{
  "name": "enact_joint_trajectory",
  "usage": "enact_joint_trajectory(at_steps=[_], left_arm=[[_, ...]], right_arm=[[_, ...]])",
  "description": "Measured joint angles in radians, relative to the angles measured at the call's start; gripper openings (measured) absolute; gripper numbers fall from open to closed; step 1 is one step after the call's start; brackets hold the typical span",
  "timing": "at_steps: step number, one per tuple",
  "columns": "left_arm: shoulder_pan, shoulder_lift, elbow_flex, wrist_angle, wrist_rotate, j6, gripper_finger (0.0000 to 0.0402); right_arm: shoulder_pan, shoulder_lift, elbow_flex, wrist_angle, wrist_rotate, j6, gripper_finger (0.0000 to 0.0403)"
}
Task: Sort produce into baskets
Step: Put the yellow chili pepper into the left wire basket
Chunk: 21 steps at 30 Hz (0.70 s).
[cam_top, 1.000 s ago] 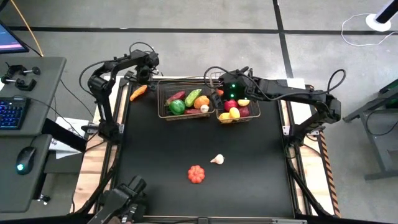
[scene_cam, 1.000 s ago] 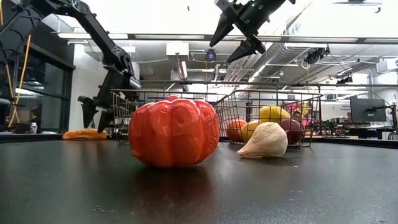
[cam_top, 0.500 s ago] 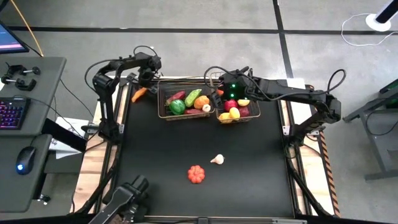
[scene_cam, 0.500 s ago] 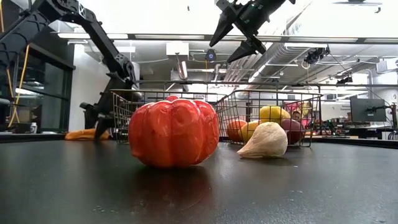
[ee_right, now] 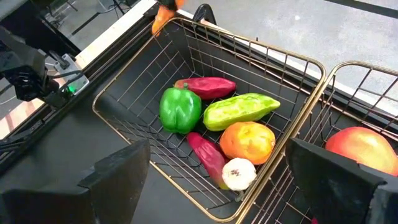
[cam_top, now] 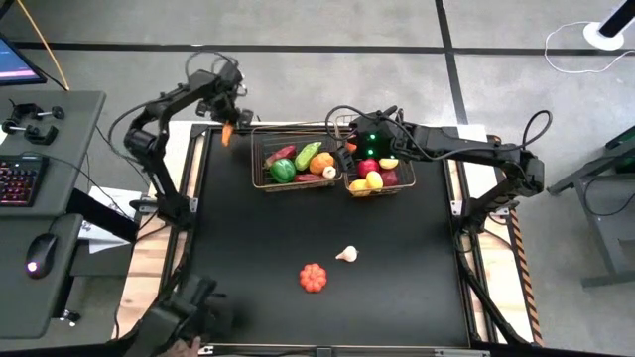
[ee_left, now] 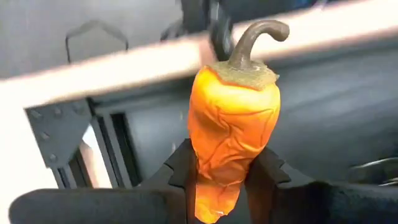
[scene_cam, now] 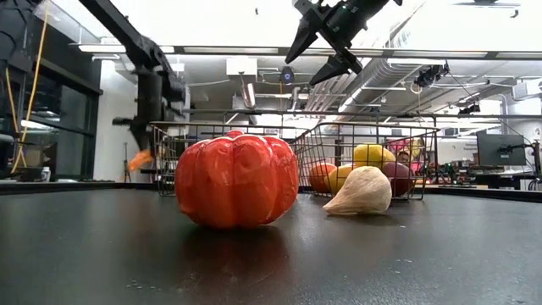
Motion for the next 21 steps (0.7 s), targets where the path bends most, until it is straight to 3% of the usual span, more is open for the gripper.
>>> enact_joint_trajectory(at_steps=[12, 16, 21], left_arm=[[-0.064, -0.361, 0.001, 0.295, 0.16, -0.147, 0.0077], [-0.196, -0.443, 0.001, 0.321, 0.185, -0.155, 0.0077], [-0.441, -0.482, -0.011, 0.321, 0.186, -0.134, 0.0077]], right_arm=[[0.0, 0.0, 0.0, 0.04, 0.005, -0.013, 0.0367], [0.0, 0.0, 0.0, 0.052, 0.041, -0.026, 0.0367], [0.0, 0.0, 0.0, 0.061, 0.049, -0.022, 0.0367]])
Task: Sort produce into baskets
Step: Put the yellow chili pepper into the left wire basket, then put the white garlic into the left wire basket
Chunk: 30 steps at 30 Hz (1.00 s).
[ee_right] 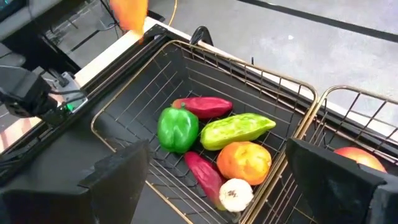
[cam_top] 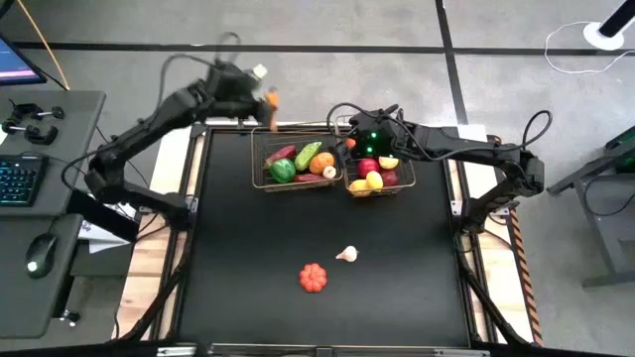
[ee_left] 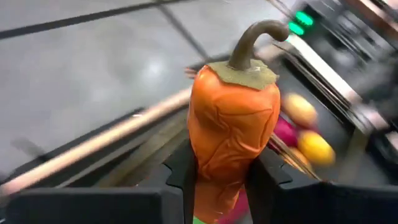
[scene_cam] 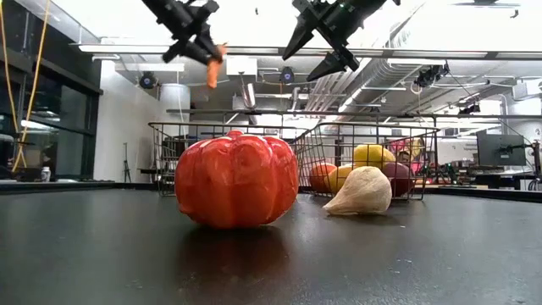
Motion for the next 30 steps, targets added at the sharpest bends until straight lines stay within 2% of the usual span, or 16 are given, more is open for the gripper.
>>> enact_joint_trajectory(at_steps=[6, 11, 17, 24, 27, 30], left_arm=[[-0.266, -0.015, -0.185, 0.163, -0.035, -0.013, 0.0095], [-0.358, -0.015, -0.34, 0.315, -0.038, -0.14, 0.0138], [-0.352, -0.015, -0.394, 0.362, -0.043, -0.151, 0.0196], [-0.263, -0.015, -0.341, 0.364, -0.026, -0.132, 0.0255], [-0.235, -0.022, -0.301, 0.363, 0.046, -0.119, 0.0268], [-0.229, -0.058, -0.275, 0.366, 0.131, -0.101, 0.0273]], right_arm=[[0.0, -0.004, 0.0, -0.004, 0.001, 0.043, 0.0367], [0.002, -0.025, 0.0, -0.019, -0.002, -0.01, 0.0367], [0.002, -0.09, 0.0, -0.013, -0.007, -0.056, 0.0367], [0.002, -0.162, 0.0, -0.019, -0.006, -0.081, 0.0367], [0.002, -0.177, 0.0, -0.047, -0.028, -0.064, 0.0367], [0.008, -0.183, 0.0, -0.135, -0.111, -0.041, 0.0367]])
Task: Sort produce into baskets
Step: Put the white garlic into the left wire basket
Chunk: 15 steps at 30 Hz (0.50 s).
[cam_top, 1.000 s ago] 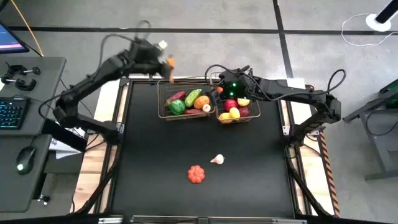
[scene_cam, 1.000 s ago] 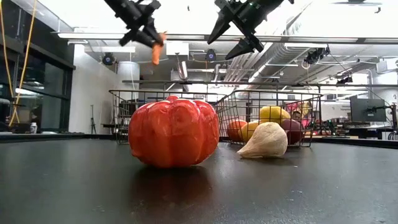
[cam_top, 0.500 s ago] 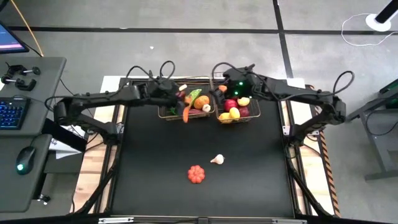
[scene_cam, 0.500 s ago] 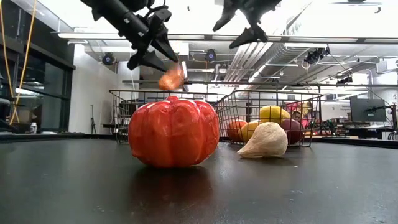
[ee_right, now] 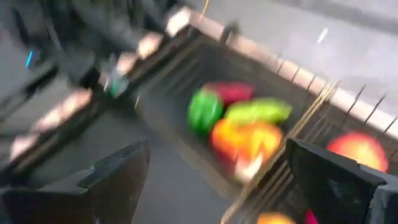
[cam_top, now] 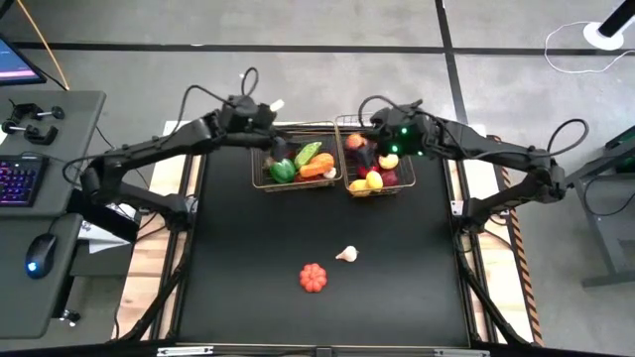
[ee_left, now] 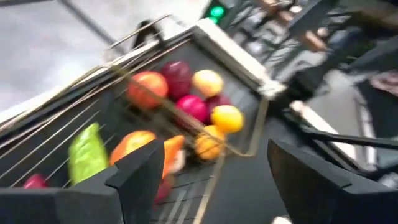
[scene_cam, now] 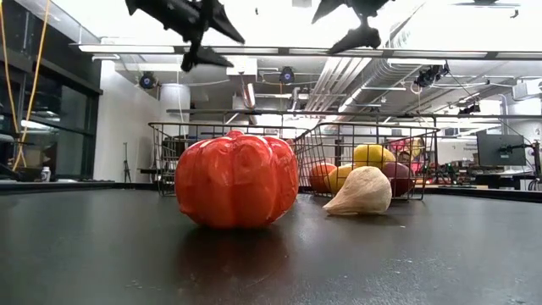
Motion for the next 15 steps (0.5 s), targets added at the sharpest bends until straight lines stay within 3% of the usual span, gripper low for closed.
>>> enact_joint_trajectory(at_steps=[7, 12, 15], left_arm=[[-0.037, -0.174, -0.029, -0.006, 0.014, 0.055, 0.0273], [-0.038, -0.285, -0.052, -0.011, -0.032, 0.032, 0.0273], [-0.037, -0.327, -0.054, -0.01, -0.081, 0.029, 0.0273]], right_arm=[[0.174, 0.01, -0.048, -0.257, -0.145, 0.069, 0.0367], [0.374, 0.027, -0.167, -0.236, -0.205, 0.129, 0.0367], [0.457, 0.077, -0.191, -0.209, -0.198, 0.077, 0.0367]])
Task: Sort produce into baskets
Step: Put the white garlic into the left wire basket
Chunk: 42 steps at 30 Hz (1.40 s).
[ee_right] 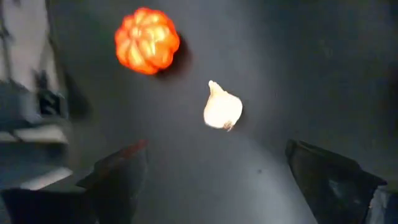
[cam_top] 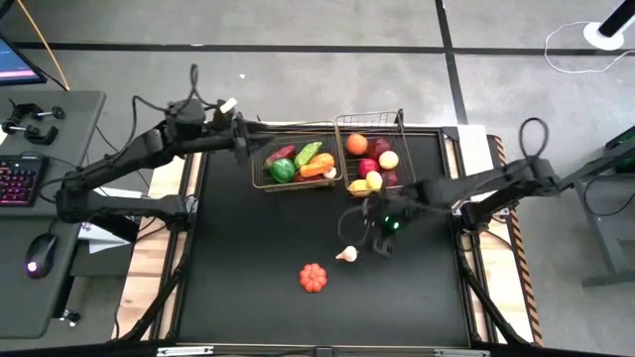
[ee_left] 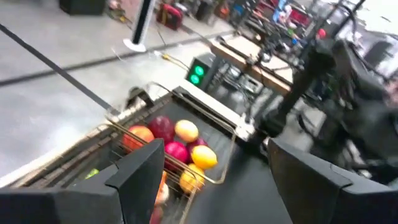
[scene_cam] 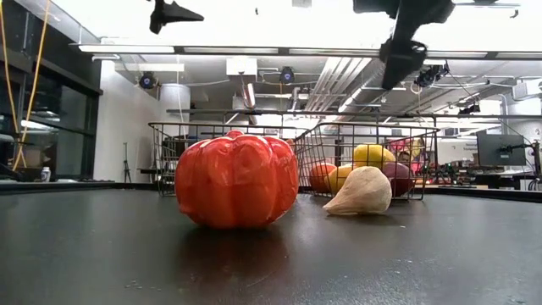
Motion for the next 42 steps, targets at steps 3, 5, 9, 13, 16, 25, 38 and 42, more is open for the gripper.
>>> enact_joint_trajectory(at_steps=[3, 5, 9, 13, 16, 25, 38, 42], left_arm=[[0.0, -0.023, 0.0, -0.001, -0.048, 0.003, 0.0273], [0.001, -0.03, 0.0, -0.002, -0.068, 0.007, 0.0273], [0.001, -0.031, 0.0, -0.018, -0.077, -0.002, 0.0272], [0.0, -0.03, 0.0, -0.065, -0.076, -0.027, 0.0272], [0.0, -0.03, 0.0, -0.092, -0.076, -0.028, 0.0272], [0.0, -0.03, 0.0, -0.099, -0.076, -0.028, 0.0272], [0.0, -0.03, 0.0, -0.099, -0.075, -0.027, 0.0272], [0.0, -0.03, 0.0, -0.099, -0.075, -0.027, 0.0272]], right_arm=[[0.048, 0.072, 0.0, 0.051, 0.066, -0.163, 0.0367], [0.067, 0.122, 0.0, 0.087, 0.099, -0.279, 0.0367], [0.087, 0.228, 0.0, 0.116, 0.105, -0.387, 0.0367], [0.097, 0.312, 0.0, 0.149, 0.092, -0.424, 0.0367], [0.099, 0.36, 0.0, 0.192, 0.092, -0.444, 0.0367], [0.1, 0.456, 0.0, 0.226, 0.112, -0.435, 0.0367], [0.099, 0.462, 0.0, 0.243, 0.206, -0.384, 0.027], [0.094, 0.46, 0.005, 0.236, 0.206, -0.385, 0.0194]])
